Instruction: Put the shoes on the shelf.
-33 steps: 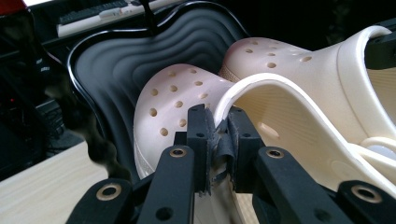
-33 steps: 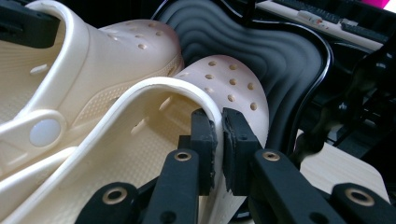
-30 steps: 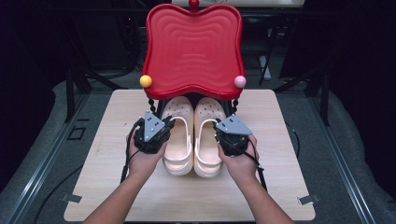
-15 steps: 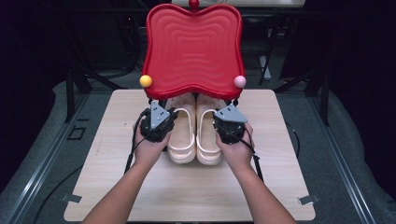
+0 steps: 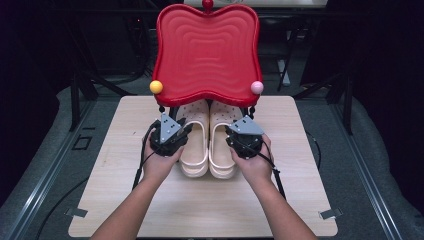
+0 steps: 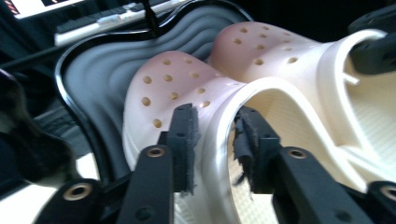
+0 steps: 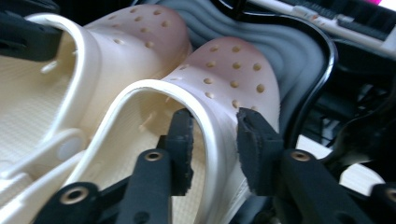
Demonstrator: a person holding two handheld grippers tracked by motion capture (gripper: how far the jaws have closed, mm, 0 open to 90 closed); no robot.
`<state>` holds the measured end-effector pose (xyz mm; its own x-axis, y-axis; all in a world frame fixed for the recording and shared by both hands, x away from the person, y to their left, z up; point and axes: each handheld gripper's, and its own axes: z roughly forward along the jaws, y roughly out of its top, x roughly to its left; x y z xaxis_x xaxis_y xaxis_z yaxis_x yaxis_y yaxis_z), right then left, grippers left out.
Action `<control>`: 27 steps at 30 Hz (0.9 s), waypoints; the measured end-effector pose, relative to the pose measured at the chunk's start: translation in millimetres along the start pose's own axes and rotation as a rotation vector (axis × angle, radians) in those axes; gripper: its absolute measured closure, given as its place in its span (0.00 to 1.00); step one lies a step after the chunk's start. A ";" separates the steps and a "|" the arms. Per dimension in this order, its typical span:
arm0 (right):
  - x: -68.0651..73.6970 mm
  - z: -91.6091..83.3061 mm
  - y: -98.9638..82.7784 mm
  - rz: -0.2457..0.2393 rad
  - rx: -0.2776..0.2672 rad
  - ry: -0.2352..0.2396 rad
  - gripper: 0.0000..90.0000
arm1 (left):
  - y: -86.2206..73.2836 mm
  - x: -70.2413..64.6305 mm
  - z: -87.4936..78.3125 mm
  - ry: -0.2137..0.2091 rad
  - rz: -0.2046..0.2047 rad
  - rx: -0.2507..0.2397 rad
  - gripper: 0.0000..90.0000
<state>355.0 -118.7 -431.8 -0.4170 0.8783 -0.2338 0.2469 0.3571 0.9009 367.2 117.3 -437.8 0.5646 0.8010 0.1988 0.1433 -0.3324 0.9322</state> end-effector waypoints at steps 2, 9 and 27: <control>1.5 -0.3 0.3 -0.010 0.006 0.004 0.68 | 0.2 0.1 -0.2 -0.001 -0.003 0.006 0.72; 2.7 -3.9 0.3 -0.019 0.025 0.016 0.65 | 0.6 4.9 -4.5 -0.018 -0.037 0.009 0.63; -1.3 -39.3 5.0 -0.041 0.014 0.046 0.64 | 9.4 0.8 -33.4 -0.058 -0.044 0.015 0.62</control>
<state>322.4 -130.6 -412.6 -0.4668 0.8475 -0.2528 0.2410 0.3969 0.8856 341.8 131.5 -418.8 0.6036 0.7851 0.1393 0.1806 -0.3048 0.9351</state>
